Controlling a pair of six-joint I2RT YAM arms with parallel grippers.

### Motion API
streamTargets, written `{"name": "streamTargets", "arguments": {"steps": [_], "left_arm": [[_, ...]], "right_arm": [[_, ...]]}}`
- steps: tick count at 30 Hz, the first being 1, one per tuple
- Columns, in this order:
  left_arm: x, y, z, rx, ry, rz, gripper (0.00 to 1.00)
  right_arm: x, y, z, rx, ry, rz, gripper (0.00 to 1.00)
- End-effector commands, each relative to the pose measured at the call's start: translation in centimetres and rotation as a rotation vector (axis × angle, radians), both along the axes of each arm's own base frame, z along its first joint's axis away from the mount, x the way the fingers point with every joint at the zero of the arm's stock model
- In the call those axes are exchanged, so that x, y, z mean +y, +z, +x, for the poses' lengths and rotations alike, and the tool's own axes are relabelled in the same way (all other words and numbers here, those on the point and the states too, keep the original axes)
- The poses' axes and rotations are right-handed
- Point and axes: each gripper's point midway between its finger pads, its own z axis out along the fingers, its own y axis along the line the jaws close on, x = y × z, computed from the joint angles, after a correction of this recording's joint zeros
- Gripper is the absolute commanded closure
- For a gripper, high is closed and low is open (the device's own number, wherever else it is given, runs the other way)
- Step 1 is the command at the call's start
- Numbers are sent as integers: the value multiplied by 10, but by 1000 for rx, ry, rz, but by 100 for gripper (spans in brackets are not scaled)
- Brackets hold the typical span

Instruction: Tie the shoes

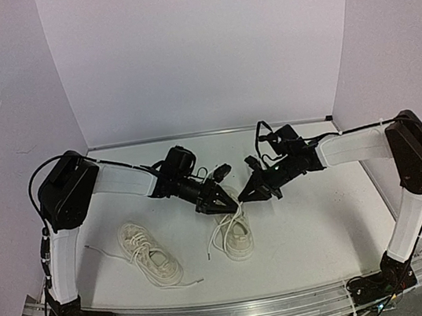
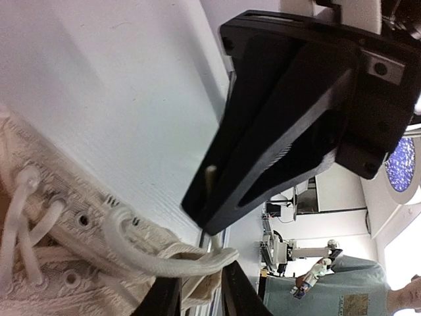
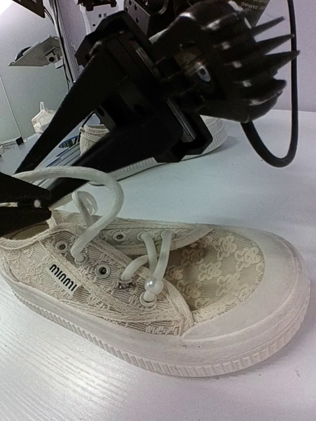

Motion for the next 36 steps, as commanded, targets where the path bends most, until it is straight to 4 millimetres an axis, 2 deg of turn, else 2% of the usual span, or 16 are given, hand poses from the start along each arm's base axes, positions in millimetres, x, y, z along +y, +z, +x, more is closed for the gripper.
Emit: {"name": "streamTargets", "arguments": {"steps": [1,4,6,8,12,16,20,22,24,32,36], "left_arm": [[26,27,19,-153,69,56,71],[47,37,22,-301,88,152,61],[62,41,23,-394,105,218,50],[77,36,18,-444,107,271,47],[106,15,-2,-517,72,354,41],[121,-10,-31,-610,-14,426,43],[114,-37,-57,-656,-95,481,45],[108,-47,-60,-676,-113,510,47],[102,-56,-58,-681,-111,533,49],[80,-72,-40,-728,-116,568,49],[71,-78,-38,-740,-133,571,52]], "right_arm": [[3,10,8,-56,-10,6,100],[1,9,7,-57,-15,0,100],[1,8,6,-56,-17,-3,100],[0,7,6,-57,-20,-6,100],[-1,9,6,-60,-26,-8,100],[-2,11,7,-64,-32,-7,100],[0,11,7,-61,-27,-5,100],[0,12,8,-63,-27,-5,100],[0,12,9,-61,-29,-6,100],[1,14,9,-66,-23,-8,100],[0,14,9,-66,-25,-13,100]]}}
